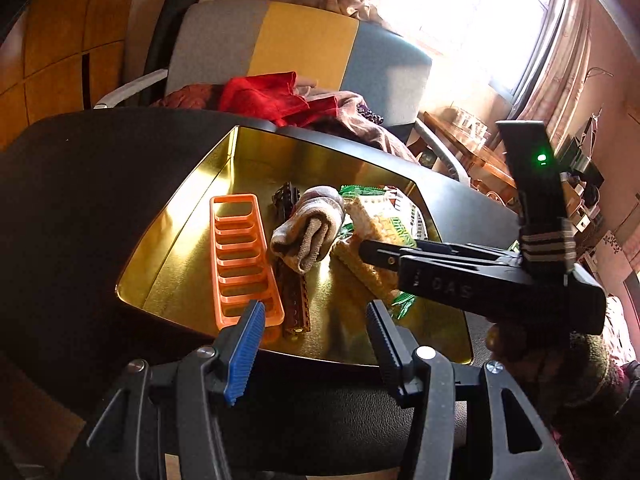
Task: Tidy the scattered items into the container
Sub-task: 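Lower the WEIDAN cracker pack into the gold box and open the right tool, then move the right tool to the white sock and grasp it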
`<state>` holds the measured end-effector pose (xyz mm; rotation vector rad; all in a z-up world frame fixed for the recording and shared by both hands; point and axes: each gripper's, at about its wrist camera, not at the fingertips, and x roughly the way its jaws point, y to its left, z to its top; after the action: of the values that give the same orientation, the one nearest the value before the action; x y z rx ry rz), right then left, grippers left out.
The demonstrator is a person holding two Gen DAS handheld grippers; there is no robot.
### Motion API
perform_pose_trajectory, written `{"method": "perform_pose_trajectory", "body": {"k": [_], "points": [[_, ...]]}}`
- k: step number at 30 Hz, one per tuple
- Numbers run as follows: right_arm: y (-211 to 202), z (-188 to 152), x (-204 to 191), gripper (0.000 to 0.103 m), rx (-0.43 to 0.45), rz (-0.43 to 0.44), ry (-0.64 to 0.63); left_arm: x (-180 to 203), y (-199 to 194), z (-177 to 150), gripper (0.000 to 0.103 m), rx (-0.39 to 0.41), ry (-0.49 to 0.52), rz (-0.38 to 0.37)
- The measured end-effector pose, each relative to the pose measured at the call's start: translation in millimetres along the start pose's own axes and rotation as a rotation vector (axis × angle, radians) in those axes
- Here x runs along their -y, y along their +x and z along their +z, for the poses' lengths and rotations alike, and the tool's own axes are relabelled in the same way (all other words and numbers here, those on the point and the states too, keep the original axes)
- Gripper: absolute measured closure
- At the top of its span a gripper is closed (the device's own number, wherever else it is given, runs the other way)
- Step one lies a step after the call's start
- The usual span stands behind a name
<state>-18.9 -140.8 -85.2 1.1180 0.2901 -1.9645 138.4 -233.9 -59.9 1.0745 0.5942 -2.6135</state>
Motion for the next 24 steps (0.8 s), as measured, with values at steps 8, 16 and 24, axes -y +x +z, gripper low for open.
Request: {"method": "perform_pose_trajectory", "body": {"k": [8, 16, 24], "points": [[1.6, -3.5, 3.8, 0.05, -0.006, 0.016, 0.019, -2.6, -2.6, 0.2, 0.049, 0.004, 0.001, 0.01], [-27.3, -12.5, 21.3, 0.047, 0.056, 0.06, 0.079, 12.2, -3.2, 2.6, 0.049, 0.004, 0.045, -0.004], [-74.7, -33.6, 99.4, 0.045, 0.15, -0.035, 0.246, 54.8, 4.8, 9.4, 0.049, -0.014, 0.147, -0.066]]}}
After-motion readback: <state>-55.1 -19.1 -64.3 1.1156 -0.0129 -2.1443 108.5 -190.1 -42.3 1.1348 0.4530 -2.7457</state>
